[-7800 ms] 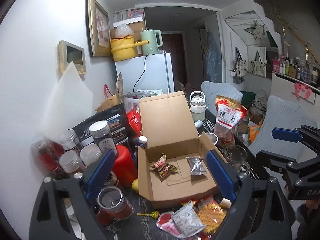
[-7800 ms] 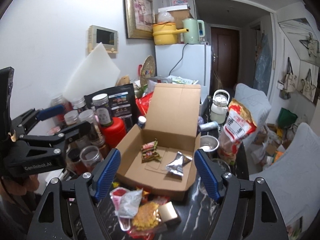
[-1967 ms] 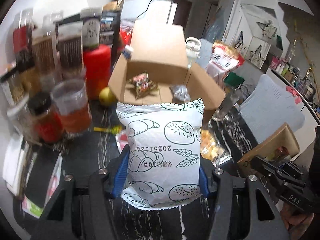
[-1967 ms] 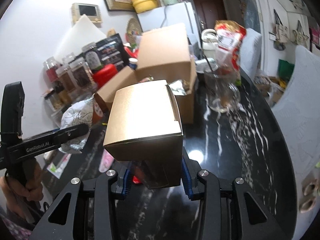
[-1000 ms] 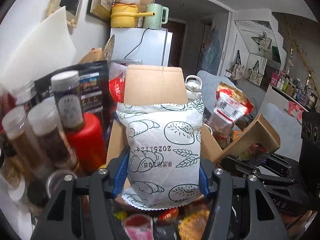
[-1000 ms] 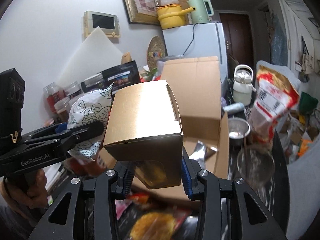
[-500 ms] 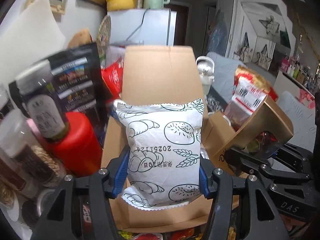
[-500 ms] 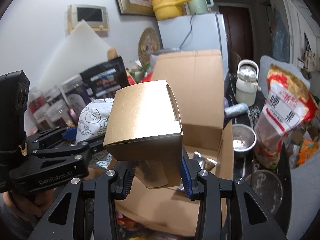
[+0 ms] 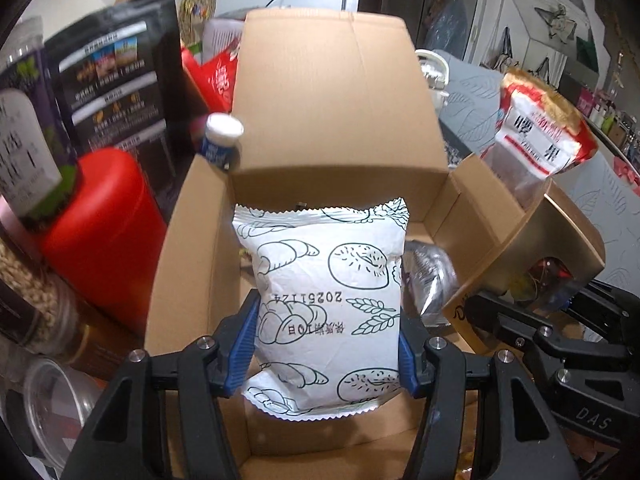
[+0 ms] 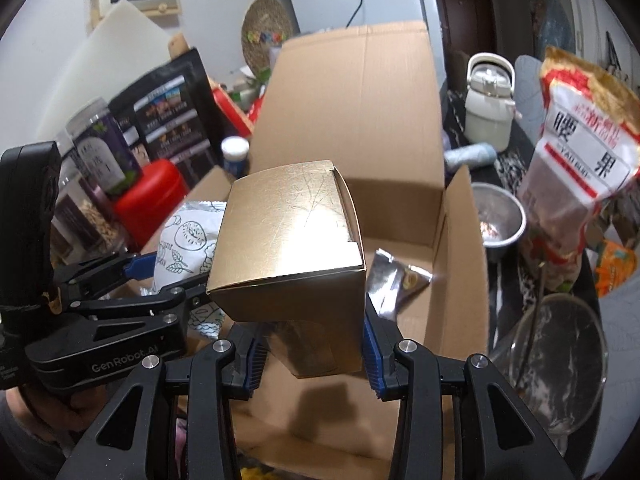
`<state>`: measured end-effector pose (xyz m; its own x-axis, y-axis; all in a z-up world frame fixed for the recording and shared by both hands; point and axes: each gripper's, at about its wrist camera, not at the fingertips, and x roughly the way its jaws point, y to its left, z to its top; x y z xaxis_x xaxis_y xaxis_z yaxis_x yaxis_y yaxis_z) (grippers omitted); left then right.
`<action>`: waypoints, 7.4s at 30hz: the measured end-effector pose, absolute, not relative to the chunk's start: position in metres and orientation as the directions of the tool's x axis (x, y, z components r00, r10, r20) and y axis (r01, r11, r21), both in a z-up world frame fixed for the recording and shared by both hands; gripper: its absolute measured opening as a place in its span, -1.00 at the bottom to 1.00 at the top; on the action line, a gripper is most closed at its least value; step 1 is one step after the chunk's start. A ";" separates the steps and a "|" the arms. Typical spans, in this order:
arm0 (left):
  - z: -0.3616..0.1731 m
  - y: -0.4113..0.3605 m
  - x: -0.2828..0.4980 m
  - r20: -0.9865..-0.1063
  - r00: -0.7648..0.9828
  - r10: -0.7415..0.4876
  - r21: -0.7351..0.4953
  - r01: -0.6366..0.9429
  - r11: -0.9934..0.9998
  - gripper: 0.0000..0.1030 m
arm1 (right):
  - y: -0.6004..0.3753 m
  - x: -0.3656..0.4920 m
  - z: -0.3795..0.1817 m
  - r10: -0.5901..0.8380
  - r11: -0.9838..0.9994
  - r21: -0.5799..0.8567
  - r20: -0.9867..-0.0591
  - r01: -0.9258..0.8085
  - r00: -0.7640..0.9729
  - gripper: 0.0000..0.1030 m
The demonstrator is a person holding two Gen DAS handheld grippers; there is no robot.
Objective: Organize snacks
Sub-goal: 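Carry the white packet and tan paper box with both grippers over the cardboard box, then open both grippers to drop the white packet and tan box into the box, then withdraw both grippers from the box back toward the snacks on the table, then grasp the pink rose-printed pouch with the right gripper, then grasp the wrapped waffle with the left gripper while the right gripper holds the pink pouch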
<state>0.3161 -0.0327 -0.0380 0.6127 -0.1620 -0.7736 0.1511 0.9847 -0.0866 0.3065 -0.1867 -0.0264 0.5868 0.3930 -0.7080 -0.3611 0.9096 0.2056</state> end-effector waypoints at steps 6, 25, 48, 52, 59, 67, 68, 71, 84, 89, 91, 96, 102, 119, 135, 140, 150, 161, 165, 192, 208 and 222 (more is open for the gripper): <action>-0.052 -0.031 0.321 -0.803 0.577 -0.148 -0.079 0.143 0.987 0.12 | -0.184 0.311 -0.043 0.398 0.906 0.224 -0.740 -0.359 0.542 -0.22; -0.058 -0.037 0.326 -0.834 0.550 -0.028 0.038 0.108 0.993 0.12 | -0.174 0.317 -0.054 0.357 0.917 0.196 -0.792 -0.347 0.496 -0.04; 0.008 -0.037 0.282 -0.719 0.695 0.001 0.085 0.087 0.993 0.13 | -0.185 0.281 0.014 0.294 0.943 0.104 -0.707 -0.317 0.643 0.13; 0.031 -0.034 0.268 -0.682 0.731 -0.010 0.077 0.085 0.993 0.13 | -0.187 0.270 0.031 0.296 0.943 0.098 -0.681 -0.317 0.670 0.13; 0.063 -0.031 0.240 -0.622 0.783 -0.019 0.080 0.087 0.993 0.13 | -0.189 0.241 0.062 0.296 0.944 0.076 -0.630 -0.322 0.718 0.12; 0.089 -0.030 0.203 -0.571 0.819 -0.060 0.058 0.113 0.992 0.13 | -0.193 0.204 0.090 0.302 0.943 0.062 -0.571 -0.327 0.763 0.21; 0.092 -0.029 0.198 -0.569 0.819 -0.068 0.051 0.118 0.992 0.13 | -0.193 0.197 0.094 0.307 0.941 0.061 -0.561 -0.332 0.769 0.21; 0.099 -0.028 0.185 -0.558 0.826 -0.076 0.048 0.123 0.991 0.13 | -0.194 0.181 0.102 0.319 0.938 0.061 -0.543 -0.342 0.777 0.28; 0.125 -0.015 0.125 -0.489 0.871 -0.053 0.079 0.105 0.991 0.55 | -0.192 0.124 0.120 0.356 0.925 0.056 -0.480 -0.377 0.802 0.41; 0.125 -0.004 0.108 -0.490 0.871 -0.048 0.069 0.094 0.993 0.55 | -0.191 0.106 0.120 0.368 0.920 0.061 -0.470 -0.387 0.802 0.50; 0.124 0.000 0.099 -0.486 0.873 -0.040 0.071 0.085 0.994 0.55 | -0.190 0.099 0.118 0.372 0.918 0.061 -0.469 -0.391 0.801 0.50; 0.119 0.006 0.082 -0.497 0.867 -0.035 0.071 0.081 0.994 0.55 | -0.184 0.081 0.110 0.374 0.916 0.055 -0.470 -0.397 0.799 0.50; 0.108 0.014 0.061 -0.505 0.863 -0.026 0.082 0.078 0.994 0.55 | -0.173 0.061 0.099 0.383 0.910 0.039 -0.465 -0.414 0.798 0.50; 0.042 0.060 0.034 -0.600 0.799 0.030 0.037 -0.010 0.999 0.55 | -0.130 0.048 0.024 0.415 0.900 0.143 -0.570 -0.412 0.709 0.50; -0.016 0.097 0.045 -0.676 0.735 0.051 -0.005 -0.074 0.997 0.55 | -0.084 0.081 -0.050 0.402 0.894 0.158 -0.694 -0.419 0.597 0.50; -0.031 0.108 0.056 -0.695 0.717 0.047 -0.027 -0.092 0.995 0.55 | -0.070 0.101 -0.072 0.388 0.897 0.156 -0.727 -0.414 0.567 0.50; -0.056 0.124 0.081 -0.737 0.675 0.042 -0.052 -0.118 0.992 0.55 | -0.043 0.134 -0.107 0.321 0.912 0.103 -0.783 -0.397 0.532 0.45; -0.074 0.133 0.096 -0.778 0.628 0.015 -0.088 -0.133 0.987 0.55 | -0.032 0.153 -0.128 0.218 0.933 0.016 -0.820 -0.361 0.529 0.36; -0.074 0.135 0.098 -0.780 0.626 0.012 -0.096 -0.139 0.986 0.55 | -0.031 0.154 -0.131 0.199 0.936 -0.009 -0.811 -0.352 0.550 0.36; -0.055 0.094 0.082 -0.747 0.662 -0.059 -0.142 -0.072 0.987 0.55 | -0.109 0.098 -0.058 0.409 0.899 0.183 -0.675 -0.398 0.614 -0.54; -0.059 -0.002 0.096 -0.756 0.605 -0.248 -0.212 0.132 0.968 0.55 | -0.217 0.074 -0.045 0.258 0.966 0.192 -0.651 -0.175 0.714 -0.54; -0.050 -0.066 0.124 -0.743 0.561 -0.364 -0.261 0.257 0.930 0.55 | -0.270 0.069 -0.051 0.208 0.971 0.224 -0.651 -0.077 0.730 -0.54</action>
<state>0.1238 -0.0658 -0.0495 0.5613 -0.3637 -0.7434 0.2568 0.9305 -0.2613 0.0690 -0.2697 -0.0506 0.7303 0.2083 -0.6506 -0.0771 0.9714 0.2245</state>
